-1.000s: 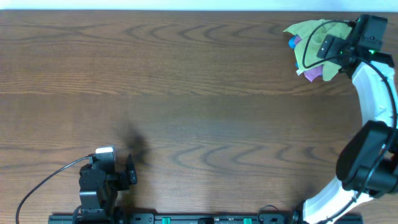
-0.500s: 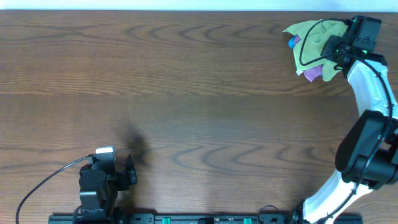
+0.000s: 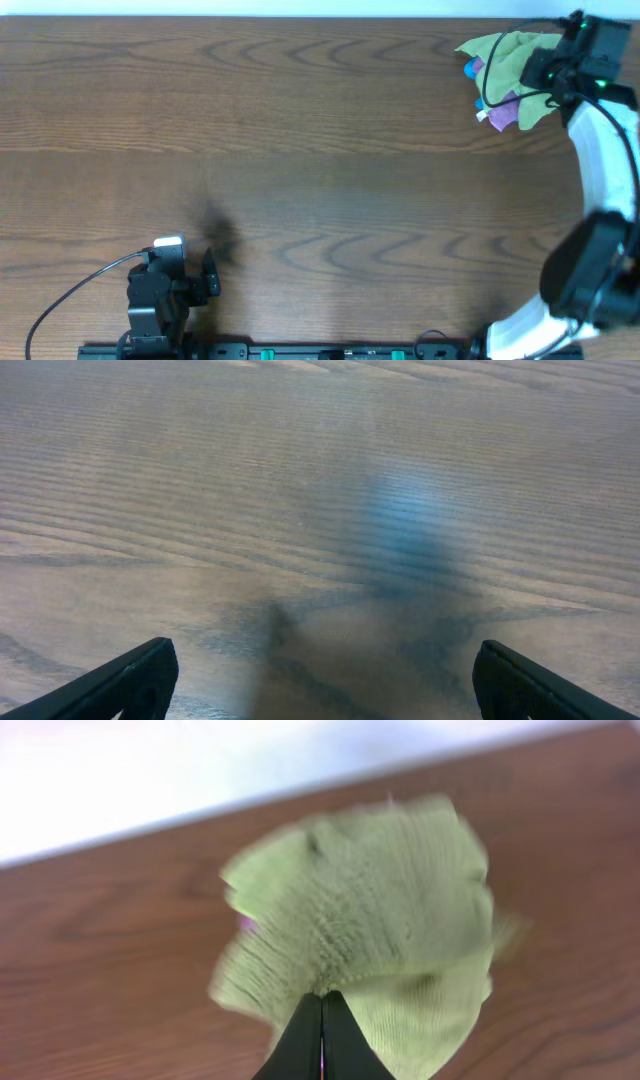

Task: Fold the cloth
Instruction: 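Lift the green cloth with the right gripper, pulling it from the pile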

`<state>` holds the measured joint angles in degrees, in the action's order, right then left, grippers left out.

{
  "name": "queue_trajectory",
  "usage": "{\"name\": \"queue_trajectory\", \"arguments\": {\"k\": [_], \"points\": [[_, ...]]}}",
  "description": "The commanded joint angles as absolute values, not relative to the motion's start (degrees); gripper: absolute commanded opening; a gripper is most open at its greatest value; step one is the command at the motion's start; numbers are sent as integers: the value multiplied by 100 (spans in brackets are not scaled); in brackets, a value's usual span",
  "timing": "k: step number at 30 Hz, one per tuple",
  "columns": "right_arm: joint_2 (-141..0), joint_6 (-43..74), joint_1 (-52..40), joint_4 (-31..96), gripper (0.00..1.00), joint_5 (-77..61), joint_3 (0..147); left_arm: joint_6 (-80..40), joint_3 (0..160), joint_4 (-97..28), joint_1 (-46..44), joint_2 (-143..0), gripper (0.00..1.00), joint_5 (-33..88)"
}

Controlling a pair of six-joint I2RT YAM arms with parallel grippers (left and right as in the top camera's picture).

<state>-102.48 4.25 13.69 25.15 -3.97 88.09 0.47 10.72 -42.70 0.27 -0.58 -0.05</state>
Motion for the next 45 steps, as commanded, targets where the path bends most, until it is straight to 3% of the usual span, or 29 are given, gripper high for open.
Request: {"name": "queue_trajectory", "arguments": {"k": [1,8,17,27,36,45], "points": [[-9474,-36,1120,2753,1,-563,8925,132,947,-4340,30,-21,95,-60],[-8471,-204,290,3833,1,-609,8925,132,947,-4340,30,-21,95,-60],[-7835,-137,-1496,4727,1,-709,8925,132,947,-4340,30,-21,95,-60],[-7231,1046,-3605,5520,1,-425,8925,132,947,-4340,30,-21,95,-60],[-7148,1616,-4038,6552,1,-379,8925,132,947,-4340,30,-21,95,-60],[-8237,666,-3938,6119,1,-191,8925,132,947,-4340,30,-21,95,-60]]}}
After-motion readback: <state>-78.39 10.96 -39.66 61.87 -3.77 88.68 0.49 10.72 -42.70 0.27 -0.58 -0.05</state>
